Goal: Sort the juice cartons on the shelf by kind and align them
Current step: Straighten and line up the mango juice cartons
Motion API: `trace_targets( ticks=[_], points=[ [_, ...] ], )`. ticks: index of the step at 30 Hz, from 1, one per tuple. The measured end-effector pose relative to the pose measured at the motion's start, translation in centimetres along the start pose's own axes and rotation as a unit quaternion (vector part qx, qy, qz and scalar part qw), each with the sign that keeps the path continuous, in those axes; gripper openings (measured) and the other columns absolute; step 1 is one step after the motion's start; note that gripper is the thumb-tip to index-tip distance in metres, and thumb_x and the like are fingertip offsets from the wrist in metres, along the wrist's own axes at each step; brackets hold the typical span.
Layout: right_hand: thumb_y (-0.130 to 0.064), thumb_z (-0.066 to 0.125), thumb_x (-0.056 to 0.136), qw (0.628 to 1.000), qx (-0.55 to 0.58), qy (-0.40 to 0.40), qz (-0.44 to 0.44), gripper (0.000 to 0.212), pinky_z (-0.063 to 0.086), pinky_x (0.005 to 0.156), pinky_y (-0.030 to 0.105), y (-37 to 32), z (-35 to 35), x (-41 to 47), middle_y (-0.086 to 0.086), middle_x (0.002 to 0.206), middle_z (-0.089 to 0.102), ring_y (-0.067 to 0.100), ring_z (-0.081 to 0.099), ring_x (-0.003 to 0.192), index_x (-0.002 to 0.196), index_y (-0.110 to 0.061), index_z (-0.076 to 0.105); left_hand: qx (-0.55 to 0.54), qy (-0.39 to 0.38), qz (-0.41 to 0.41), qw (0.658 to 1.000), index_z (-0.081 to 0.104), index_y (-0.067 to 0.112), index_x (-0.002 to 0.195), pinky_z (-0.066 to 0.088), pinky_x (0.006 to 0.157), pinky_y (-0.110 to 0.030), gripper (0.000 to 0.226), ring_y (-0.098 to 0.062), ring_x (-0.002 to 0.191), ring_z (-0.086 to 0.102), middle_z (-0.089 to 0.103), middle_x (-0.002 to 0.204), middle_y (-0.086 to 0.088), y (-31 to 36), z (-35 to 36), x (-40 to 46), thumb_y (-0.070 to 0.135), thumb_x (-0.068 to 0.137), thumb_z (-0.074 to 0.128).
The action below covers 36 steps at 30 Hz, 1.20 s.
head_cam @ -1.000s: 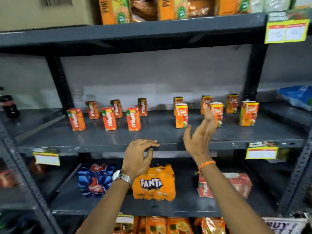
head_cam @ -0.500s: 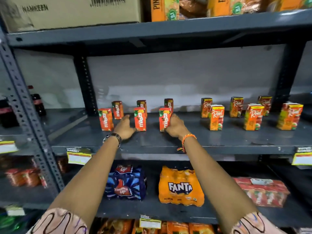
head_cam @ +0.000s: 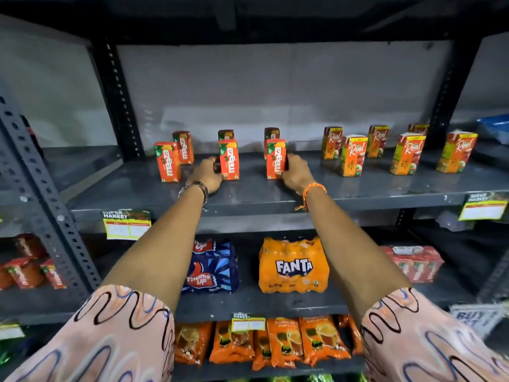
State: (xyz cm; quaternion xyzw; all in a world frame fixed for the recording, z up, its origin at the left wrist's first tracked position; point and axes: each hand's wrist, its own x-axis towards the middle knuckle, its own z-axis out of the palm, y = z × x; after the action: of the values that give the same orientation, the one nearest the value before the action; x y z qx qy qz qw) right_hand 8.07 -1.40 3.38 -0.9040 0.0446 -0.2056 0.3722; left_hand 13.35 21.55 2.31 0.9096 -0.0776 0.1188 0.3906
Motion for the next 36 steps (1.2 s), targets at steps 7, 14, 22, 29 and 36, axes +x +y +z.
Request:
trace_targets(
  ticks=[7, 14, 22, 29, 36],
  points=[
    [-0.007, 0.067, 0.087, 1.000, -0.012, -0.005, 0.014, 0.035, 0.046, 0.106, 0.042, -0.2, 0.0, -0.3, 0.020, 0.125, 0.067, 0.037, 0.061, 0.119, 0.121, -0.001, 0.064, -0.006, 0.009, 0.001, 1.000, 0.054, 0.014, 0.134, 0.043, 0.106, -0.044, 0.049, -0.029, 0.120, 0.059, 0.063, 0.132, -0.009, 0.4, -0.1, -0.8, 0.020, 0.088, 0.069],
    [-0.010, 0.067, 0.089, 1.000, 0.000, -0.012, 0.027, 0.043, 0.044, 0.109, 0.047, -0.4, 0.0, -0.4, 0.019, 0.131, 0.064, 0.035, 0.059, 0.123, 0.130, -0.001, 0.058, 0.002, 0.023, -0.010, 1.000, 0.050, 0.013, 0.139, 0.043, 0.106, -0.043, 0.054, -0.030, 0.122, 0.058, 0.061, 0.136, -0.009, 0.7, -0.3, -1.3, 0.020, 0.089, 0.069],
    [-0.011, 0.067, 0.090, 1.000, 0.014, -0.010, 0.024, 0.047, 0.041, 0.109, 0.043, -0.3, -0.4, -0.5, 0.020, 0.135, 0.060, 0.036, 0.056, 0.127, 0.134, 0.001, 0.054, -0.006, 0.017, -0.023, 1.000, 0.042, 0.013, 0.147, 0.038, 0.111, -0.048, 0.064, -0.031, 0.132, 0.050, 0.052, 0.145, -0.010, 1.2, -0.2, -1.4, 0.019, 0.089, 0.069],
    [-0.014, 0.068, 0.089, 0.999, 0.028, -0.019, 0.021, 0.051, 0.042, 0.110, 0.045, -0.3, 0.1, -0.5, 0.019, 0.136, 0.060, 0.036, 0.057, 0.126, 0.136, -0.001, 0.053, 0.003, 0.022, -0.020, 1.000, 0.039, 0.011, 0.148, 0.037, 0.112, -0.046, 0.065, -0.031, 0.133, 0.048, 0.050, 0.147, -0.011, 0.9, -0.2, -1.5, 0.018, 0.091, 0.067],
    [-0.015, 0.071, 0.087, 0.998, 0.047, -0.023, 0.031, 0.053, 0.044, 0.109, 0.045, 0.0, 0.0, -0.3, 0.019, 0.134, 0.061, 0.035, 0.058, 0.125, 0.134, -0.002, 0.053, 0.032, 0.022, -0.001, 0.999, 0.043, 0.011, 0.146, 0.038, 0.109, -0.046, 0.062, -0.035, 0.132, 0.049, 0.052, 0.144, -0.013, 1.4, -0.3, -2.3, 0.020, 0.090, 0.068]
  ],
)
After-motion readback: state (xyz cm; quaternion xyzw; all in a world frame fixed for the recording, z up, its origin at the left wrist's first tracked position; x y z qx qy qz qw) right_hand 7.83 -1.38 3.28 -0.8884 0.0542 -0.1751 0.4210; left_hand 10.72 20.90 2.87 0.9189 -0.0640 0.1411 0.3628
